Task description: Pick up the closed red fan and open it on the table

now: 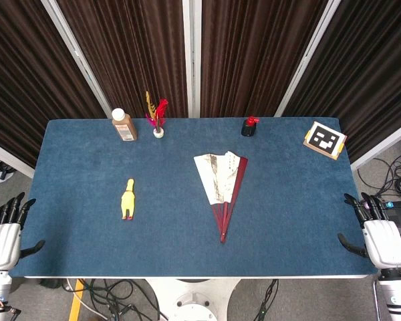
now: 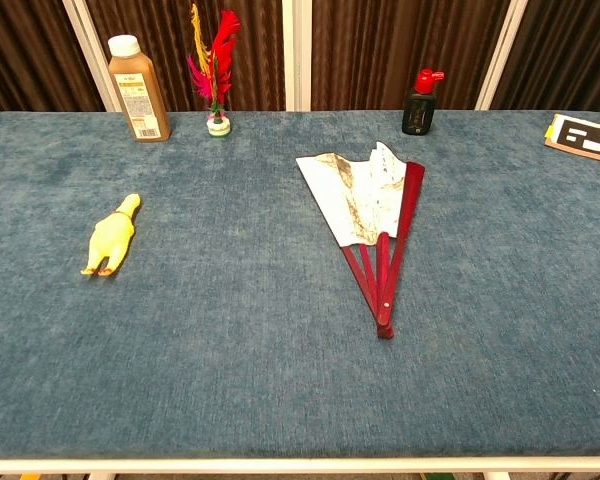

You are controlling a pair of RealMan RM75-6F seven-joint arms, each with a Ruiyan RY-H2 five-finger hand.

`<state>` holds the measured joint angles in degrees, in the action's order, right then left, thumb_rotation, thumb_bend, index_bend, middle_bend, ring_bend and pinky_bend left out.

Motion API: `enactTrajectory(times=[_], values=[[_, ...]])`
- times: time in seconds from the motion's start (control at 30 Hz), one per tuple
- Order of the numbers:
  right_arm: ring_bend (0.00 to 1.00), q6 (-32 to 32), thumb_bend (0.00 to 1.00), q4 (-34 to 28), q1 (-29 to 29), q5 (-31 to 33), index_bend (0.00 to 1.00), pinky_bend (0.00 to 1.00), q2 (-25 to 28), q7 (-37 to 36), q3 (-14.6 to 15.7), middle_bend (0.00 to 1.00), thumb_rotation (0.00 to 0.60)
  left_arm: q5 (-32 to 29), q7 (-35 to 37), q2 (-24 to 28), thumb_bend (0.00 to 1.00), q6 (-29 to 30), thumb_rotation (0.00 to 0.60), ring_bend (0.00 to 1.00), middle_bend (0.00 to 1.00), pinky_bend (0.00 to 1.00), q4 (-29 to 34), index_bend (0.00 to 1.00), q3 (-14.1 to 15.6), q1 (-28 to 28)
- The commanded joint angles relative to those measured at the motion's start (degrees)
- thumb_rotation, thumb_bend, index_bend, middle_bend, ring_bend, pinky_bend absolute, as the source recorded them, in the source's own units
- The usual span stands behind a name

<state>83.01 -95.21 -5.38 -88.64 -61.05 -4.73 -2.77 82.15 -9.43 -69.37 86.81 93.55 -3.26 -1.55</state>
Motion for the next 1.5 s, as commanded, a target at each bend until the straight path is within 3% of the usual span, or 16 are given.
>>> enactTrajectory(times=[0.03,0.43,0.6,0.67,0.87,1.07,1.33,1.5], values=[[0.0,-0.2,0.16,0.0,-0.1,0.1,0.09,0.0,-0.1,0.0,0.0,0.21,0.6,0.0,-0.1,-0.2,0.07,0.1,0.6,0.08,0.14,0.13,-0.1,0.2,0.1,0.1],[0.0,-1.6,0.16,0.7,-1.5,-0.8,0.09,0.0,0.1,-0.4,0.0,0.21,0.6,-0.2,-0.4,0.1,0.07,0.3,0.6,0.08,0.14,0.13,0.4,0.2,-0.1,0.0],[0.0,-8.2,0.16,1.7,-7.5,-2.5,0.11,0.0,-0.4,-0.5,-1.4,0.22,0.6,-0.4,-0.4,0.0,0.07,0.1,0.6,0.08,0.14,0.13,0.3,0.2,-0.3,-0.3],[0.0,-11.6,0.16,3.0,-10.9,-3.1,0.15,0.0,-1.8,-0.5,-2.5,0.24,0.6,-0.4,-0.4,0.0,0.07,0.0,0.6,0.08,0.14,0.13,0.3,0.2,-0.3,-0.4],[0.0,-23.5,0.06,8.9,-21.5,-2.2,0.26,0.0,-9.5,2.0,-5.1,0.31,0.6,-0.9,-0.6,-0.1,0.07,-0.5,0.6,0.08,0.14,0.13,0.5,0.2,-0.2,-0.5],[0.0,-32.0,0.04,18.2,-29.6,0.4,0.27,0.0,-20.4,5.8,-6.4,0.31,0.6,-1.4,-0.6,0.0,0.07,-0.5,0.6,0.08,0.14,0.13,0.6,0.2,-0.3,-0.5],[0.0,-35.3,0.1,31.7,-35.2,3.4,0.29,0.0,-32.9,9.4,-7.0,0.3,0.6,-1.8,-0.1,0.1,0.07,-0.8,0.6,0.08,0.14,0.13,0.5,0.2,-0.2,-0.4],[0.0,-34.6,0.13,38.5,-36.8,3.7,0.32,0.0,-38.0,9.2,-6.8,0.3,0.6,-1.8,0.2,0.2,0.07,-0.7,0.6,0.08,0.14,0.13,0.6,0.2,-0.3,-0.4]])
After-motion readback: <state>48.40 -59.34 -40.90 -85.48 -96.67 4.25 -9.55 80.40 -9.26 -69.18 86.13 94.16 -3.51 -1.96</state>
